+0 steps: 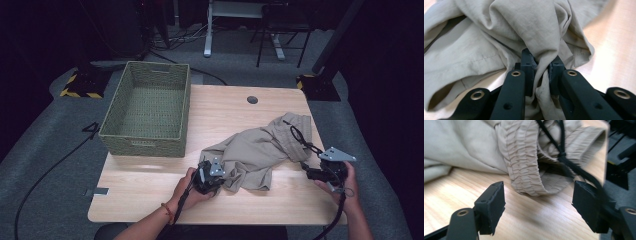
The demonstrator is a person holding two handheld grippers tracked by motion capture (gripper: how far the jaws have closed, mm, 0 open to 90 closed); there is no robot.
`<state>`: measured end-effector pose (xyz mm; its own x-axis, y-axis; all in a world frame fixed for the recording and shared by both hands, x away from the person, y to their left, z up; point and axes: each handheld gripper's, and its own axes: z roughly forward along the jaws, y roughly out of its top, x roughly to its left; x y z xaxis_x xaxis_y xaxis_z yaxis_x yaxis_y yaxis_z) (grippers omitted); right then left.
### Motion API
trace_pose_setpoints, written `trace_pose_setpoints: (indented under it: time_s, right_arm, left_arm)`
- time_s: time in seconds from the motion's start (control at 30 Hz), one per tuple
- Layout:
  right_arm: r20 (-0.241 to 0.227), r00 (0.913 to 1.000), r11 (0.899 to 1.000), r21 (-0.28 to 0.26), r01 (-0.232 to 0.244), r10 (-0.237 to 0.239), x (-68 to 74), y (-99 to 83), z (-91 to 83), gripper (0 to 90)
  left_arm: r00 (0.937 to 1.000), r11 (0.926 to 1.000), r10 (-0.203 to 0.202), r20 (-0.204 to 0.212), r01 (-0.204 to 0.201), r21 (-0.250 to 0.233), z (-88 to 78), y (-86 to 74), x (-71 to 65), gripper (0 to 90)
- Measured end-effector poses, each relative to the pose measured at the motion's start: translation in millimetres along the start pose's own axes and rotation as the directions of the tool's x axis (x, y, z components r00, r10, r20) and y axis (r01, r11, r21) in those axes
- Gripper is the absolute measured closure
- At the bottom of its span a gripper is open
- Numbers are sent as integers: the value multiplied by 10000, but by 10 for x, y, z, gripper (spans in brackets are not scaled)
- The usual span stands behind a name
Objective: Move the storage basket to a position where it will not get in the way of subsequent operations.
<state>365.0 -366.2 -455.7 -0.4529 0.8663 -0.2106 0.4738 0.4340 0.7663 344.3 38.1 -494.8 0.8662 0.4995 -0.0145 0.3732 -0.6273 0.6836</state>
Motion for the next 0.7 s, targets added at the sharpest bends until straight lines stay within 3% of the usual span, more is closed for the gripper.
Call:
trace_pose_setpoints:
  time_s: [0.07, 0.17, 0.27, 0.33, 0.4, 0.53, 0.6, 0.7]
  right_arm:
    - [156, 9994, 9992, -284, -294, 299, 47, 20, -97, 298]
    - [475, 9986, 9957, -902, -199, 243, 157, 81, -231, 330]
    - [-14, 9998, 9902, -1379, -209, 209, 297, 167, -271, 341]
    - [-438, 9990, 9881, -1537, -28, -40, 423, 245, -244, 346]
    - [-756, 9967, 9881, -1529, 180, -298, 551, 319, -173, 345]
    - [-1162, 9903, 9881, -1423, 588, -756, 790, 470, 22, 333]
    - [-1783, 9801, 9877, -1435, 619, -874, 935, 564, 154, 307]
    - [-2443, 9640, 9917, -977, 833, -1051, 1106, 616, 375, 286]
  left_arm:
    - [9995, 9999, 159, 285, -159, -9, -10, -16, -105, 768]
    - [9960, 9989, 423, 782, -437, 165, -20, -6, -235, 698]
    - [9908, 9940, 1049, 855, -1072, 225, -98, -11, -346, 527]
    - [9922, 9967, 814, 940, -809, -98, -223, -41, -323, 424]
    - [9954, 9970, 628, 718, -593, -504, -369, -79, -258, 359]
    - [10000, 9946, 98, -15, -99, -1031, -672, -152, -37, 315]
    - [9983, 9939, 34, -582, -98, -1102, -728, -173, 48, 326]
    - [9951, 9953, -345, -927, 258, -932, -691, -205, 234, 346]
